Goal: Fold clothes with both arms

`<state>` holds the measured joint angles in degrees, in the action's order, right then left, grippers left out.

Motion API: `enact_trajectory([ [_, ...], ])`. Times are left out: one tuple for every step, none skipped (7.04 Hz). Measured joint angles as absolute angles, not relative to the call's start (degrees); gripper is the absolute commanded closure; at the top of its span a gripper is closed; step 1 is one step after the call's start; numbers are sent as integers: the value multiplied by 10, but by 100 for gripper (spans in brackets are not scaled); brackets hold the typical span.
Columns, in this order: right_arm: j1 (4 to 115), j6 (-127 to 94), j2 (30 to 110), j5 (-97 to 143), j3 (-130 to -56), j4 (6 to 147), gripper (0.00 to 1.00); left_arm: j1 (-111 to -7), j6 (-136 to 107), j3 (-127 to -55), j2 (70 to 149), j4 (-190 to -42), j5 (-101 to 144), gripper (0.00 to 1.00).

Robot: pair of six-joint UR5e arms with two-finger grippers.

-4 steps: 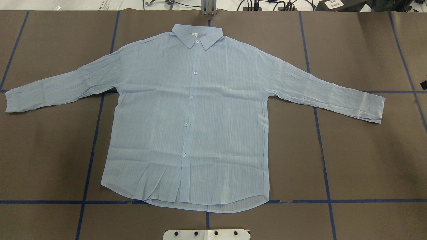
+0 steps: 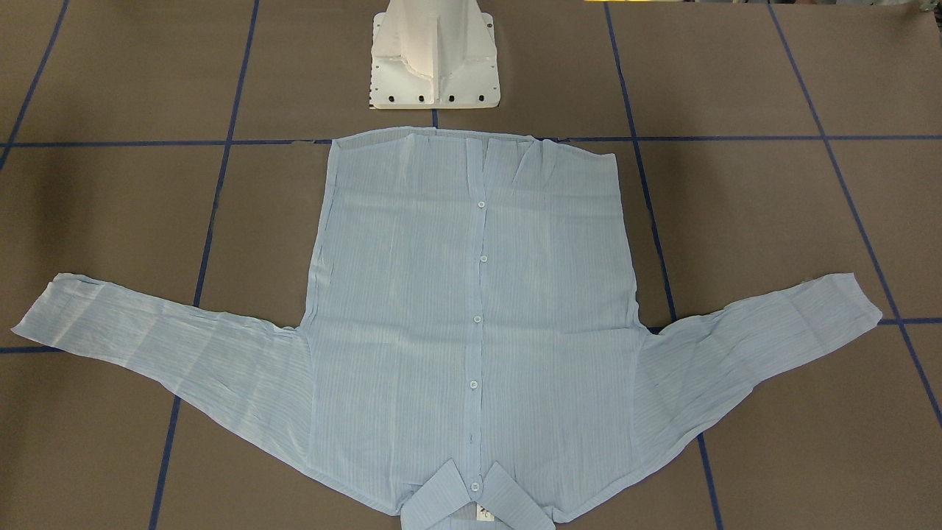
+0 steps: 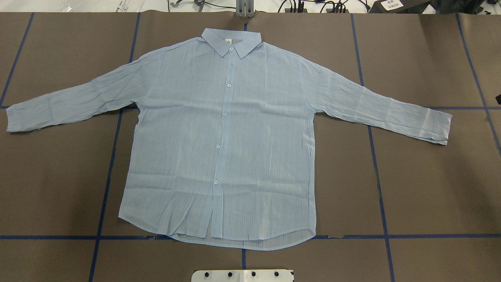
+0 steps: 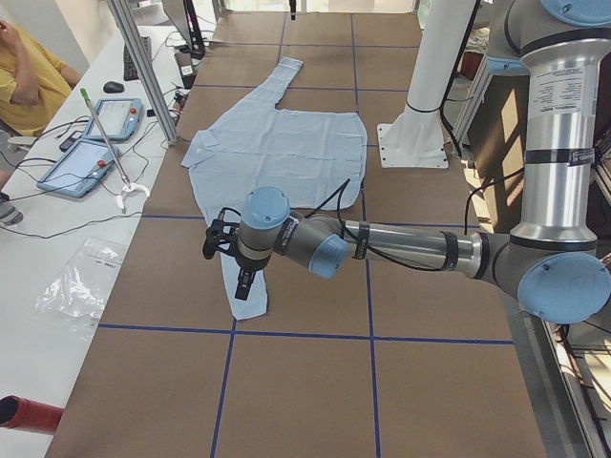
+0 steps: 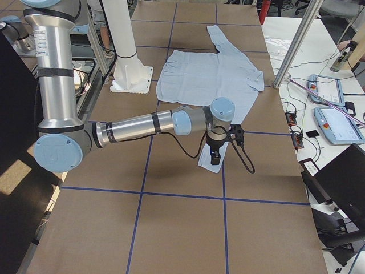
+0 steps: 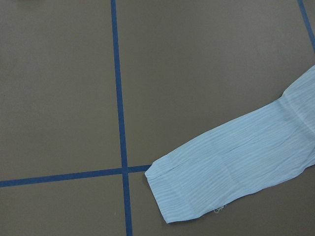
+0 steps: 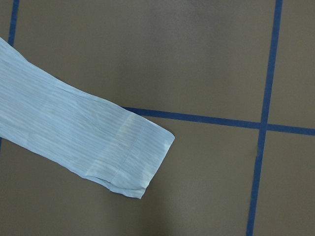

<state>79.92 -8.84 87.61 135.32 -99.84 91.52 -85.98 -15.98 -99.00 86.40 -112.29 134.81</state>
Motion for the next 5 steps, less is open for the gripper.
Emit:
enact_trajectory([
  [798,-88,873,1350,-970,897,0,-858,-160,-991,862,-1124,1348,0],
  [797,-89,871,1349,-942,865,0,-857,-160,-992,862,-1128,1350,0],
  [788,-96,868,1346,-923,836,0,-856,-160,-992,863,-1135,1352,0],
  [770,-113,858,1338,-903,814,0,-855,-160,-991,863,-1139,1353,0],
  [744,-144,843,1323,-881,793,1,-855,-160,-988,865,-1141,1353,0],
])
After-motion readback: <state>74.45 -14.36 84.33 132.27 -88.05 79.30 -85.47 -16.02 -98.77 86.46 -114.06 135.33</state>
